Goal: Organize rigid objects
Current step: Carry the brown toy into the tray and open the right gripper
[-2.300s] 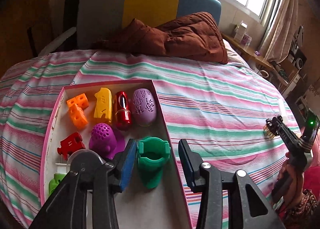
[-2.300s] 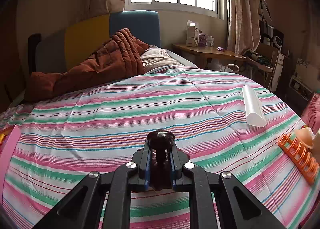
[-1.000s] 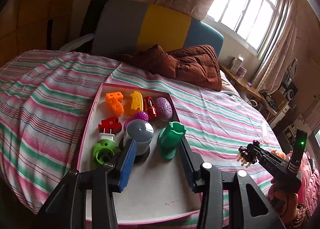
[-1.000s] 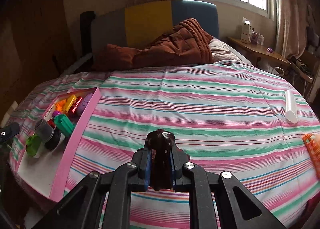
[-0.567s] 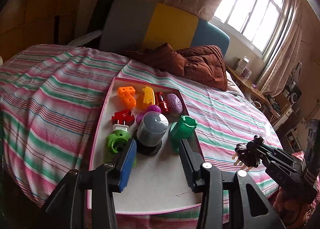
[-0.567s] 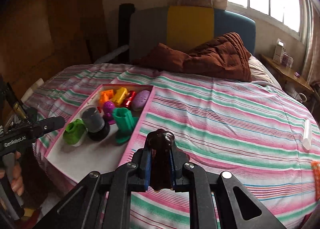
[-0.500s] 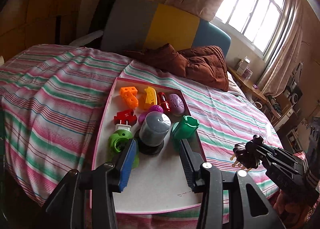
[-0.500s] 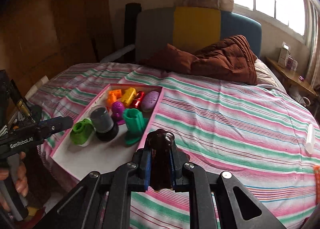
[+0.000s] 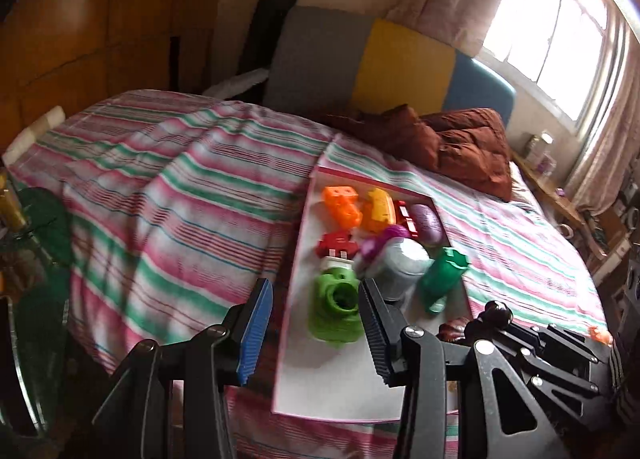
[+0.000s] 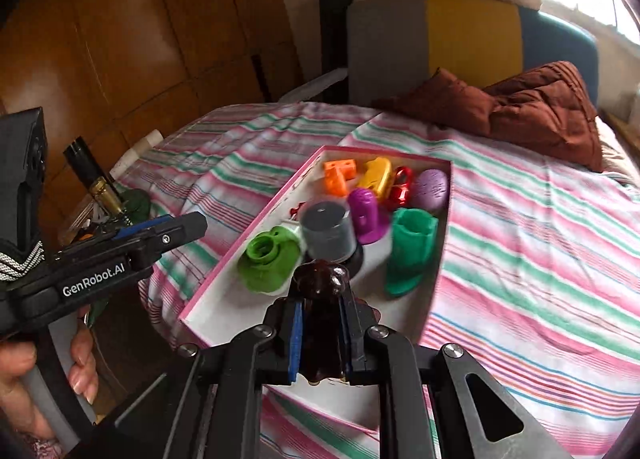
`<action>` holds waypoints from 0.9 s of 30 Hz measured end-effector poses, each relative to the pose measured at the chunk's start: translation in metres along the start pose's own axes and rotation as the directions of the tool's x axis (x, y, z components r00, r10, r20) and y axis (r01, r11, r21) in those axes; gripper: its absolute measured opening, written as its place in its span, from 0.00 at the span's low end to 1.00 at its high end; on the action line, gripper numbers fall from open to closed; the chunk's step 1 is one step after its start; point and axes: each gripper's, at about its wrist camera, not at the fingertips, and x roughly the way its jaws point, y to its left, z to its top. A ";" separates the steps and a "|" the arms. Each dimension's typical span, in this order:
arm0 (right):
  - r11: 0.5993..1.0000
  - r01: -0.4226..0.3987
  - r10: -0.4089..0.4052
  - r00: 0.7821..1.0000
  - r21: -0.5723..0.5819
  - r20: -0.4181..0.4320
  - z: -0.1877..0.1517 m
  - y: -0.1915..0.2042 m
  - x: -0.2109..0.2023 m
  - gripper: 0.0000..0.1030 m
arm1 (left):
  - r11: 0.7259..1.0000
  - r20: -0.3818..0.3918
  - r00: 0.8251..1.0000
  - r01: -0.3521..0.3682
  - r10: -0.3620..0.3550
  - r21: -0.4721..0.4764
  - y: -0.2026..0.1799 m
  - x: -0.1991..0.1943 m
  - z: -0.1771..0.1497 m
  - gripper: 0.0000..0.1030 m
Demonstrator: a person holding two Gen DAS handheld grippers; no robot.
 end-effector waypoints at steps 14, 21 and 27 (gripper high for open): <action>0.997 0.055 -0.059 0.995 -0.054 -0.074 -0.008 0.016 0.033 0.22 | 0.999 -0.004 1.000 -0.022 0.022 -0.043 0.014 -0.006 0.009 0.44; 0.998 0.040 -0.042 0.998 -0.039 -0.047 -0.017 0.008 0.008 0.45 | 0.999 0.006 0.999 -0.042 0.042 -0.023 0.004 -0.008 0.005 0.44; 0.995 0.104 -0.104 0.992 -0.011 -0.067 -0.015 0.008 -0.003 0.53 | 0.998 0.007 0.998 -0.065 0.065 0.009 -0.006 -0.009 0.003 0.44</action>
